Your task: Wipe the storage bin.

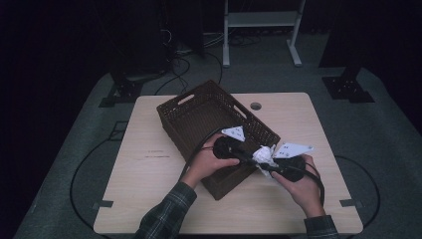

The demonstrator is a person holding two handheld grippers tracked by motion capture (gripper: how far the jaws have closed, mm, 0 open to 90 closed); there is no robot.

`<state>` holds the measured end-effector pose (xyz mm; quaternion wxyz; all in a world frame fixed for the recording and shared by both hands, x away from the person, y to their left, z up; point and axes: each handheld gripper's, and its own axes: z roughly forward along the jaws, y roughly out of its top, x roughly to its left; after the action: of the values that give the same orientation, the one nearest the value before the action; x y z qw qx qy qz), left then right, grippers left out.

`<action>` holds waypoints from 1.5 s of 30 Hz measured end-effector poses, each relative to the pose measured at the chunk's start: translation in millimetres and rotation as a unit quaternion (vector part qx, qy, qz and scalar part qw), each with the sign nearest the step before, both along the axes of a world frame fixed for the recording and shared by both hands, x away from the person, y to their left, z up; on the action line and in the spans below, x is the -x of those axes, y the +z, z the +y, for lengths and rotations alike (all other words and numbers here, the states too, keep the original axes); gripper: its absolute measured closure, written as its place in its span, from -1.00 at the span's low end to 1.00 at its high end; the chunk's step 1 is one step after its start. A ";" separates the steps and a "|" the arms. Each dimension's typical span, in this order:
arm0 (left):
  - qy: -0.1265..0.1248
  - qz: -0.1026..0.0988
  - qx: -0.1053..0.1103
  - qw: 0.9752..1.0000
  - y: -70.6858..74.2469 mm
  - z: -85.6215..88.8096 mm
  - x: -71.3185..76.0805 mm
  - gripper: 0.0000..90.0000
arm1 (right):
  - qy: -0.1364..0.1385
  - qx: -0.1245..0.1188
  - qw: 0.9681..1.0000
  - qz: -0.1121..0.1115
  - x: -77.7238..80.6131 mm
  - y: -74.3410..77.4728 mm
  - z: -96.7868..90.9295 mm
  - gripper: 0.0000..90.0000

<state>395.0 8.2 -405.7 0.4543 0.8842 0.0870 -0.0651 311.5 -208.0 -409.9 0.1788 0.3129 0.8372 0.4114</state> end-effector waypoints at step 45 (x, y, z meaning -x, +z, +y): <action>0.000 -0.002 0.000 1.000 -0.1 -0.1 -0.1 0.44 | 0.019 0.053 0.997 0.056 -7.9 -47.6 17.2 0.64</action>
<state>395.1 8.1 -405.8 0.4548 0.8841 0.0861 -0.0638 319.3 -190.8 -457.5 0.1408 0.3096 0.8723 0.3513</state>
